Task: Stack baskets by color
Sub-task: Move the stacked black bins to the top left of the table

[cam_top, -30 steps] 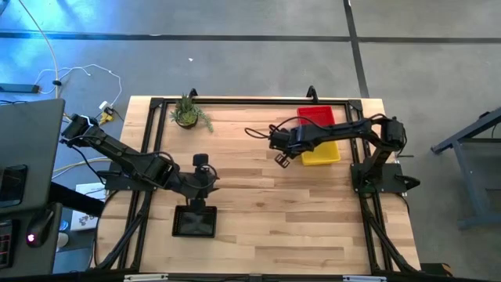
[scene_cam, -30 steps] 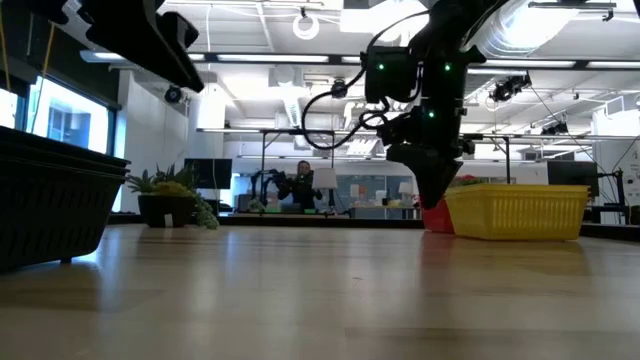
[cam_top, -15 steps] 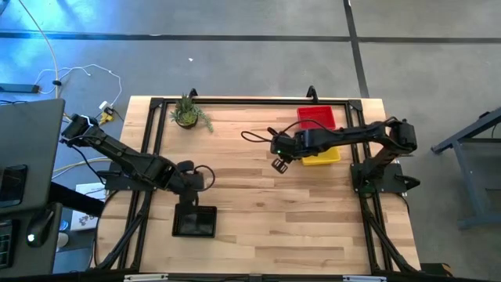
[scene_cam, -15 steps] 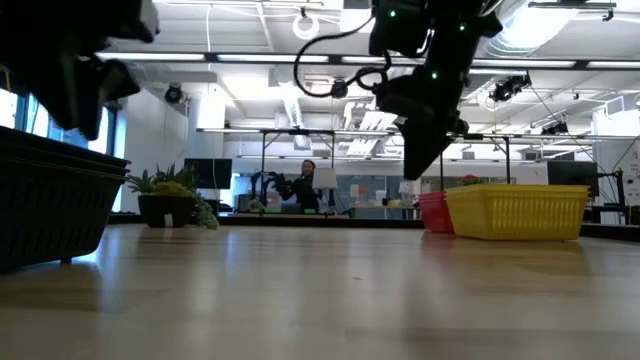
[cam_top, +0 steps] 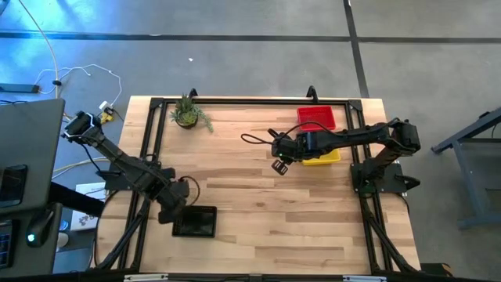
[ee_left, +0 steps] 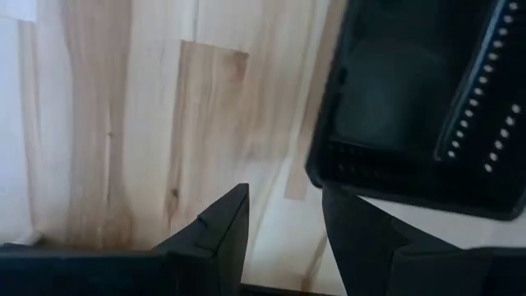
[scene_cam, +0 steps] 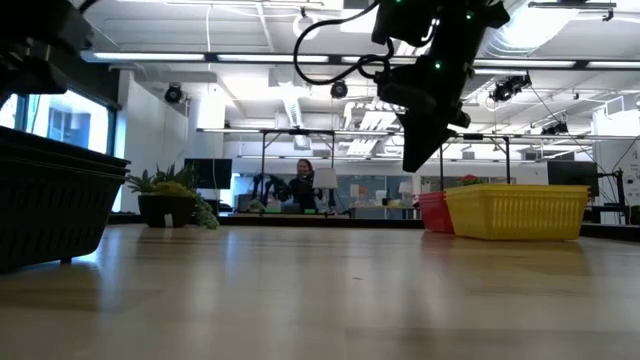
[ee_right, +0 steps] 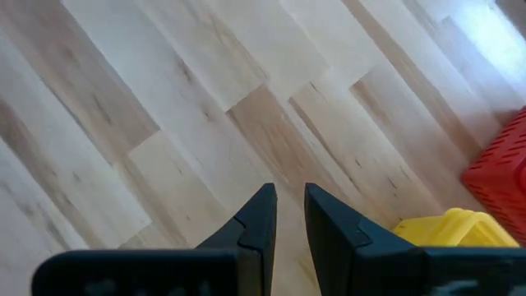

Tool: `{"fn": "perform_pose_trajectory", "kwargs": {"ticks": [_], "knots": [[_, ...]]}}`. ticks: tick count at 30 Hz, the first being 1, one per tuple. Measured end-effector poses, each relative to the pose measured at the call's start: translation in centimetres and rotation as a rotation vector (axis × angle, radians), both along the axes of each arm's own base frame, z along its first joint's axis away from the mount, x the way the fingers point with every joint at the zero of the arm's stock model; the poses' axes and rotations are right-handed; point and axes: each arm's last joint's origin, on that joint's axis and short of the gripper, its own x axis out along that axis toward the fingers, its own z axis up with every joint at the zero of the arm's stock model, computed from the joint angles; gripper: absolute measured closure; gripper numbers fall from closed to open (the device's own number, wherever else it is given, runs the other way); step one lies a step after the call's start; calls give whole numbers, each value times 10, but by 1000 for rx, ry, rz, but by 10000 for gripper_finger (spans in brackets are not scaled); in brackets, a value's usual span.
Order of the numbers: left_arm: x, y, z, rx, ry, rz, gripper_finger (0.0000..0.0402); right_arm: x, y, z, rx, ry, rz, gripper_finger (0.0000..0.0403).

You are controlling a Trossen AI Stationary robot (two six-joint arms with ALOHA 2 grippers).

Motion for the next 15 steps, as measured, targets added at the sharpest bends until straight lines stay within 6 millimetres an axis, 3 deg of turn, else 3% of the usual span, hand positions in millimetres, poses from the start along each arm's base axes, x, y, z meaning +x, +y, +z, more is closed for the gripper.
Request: {"fn": "perform_pose_trajectory", "kwargs": {"ticks": [7,15], "knots": [[-3,-10,0,46,-57,-45,261,0,-1,0,-9,0,-4,350],[15,-15,4,25,-247,-151,261,0,-1,0,-9,0,-4,350]]}}
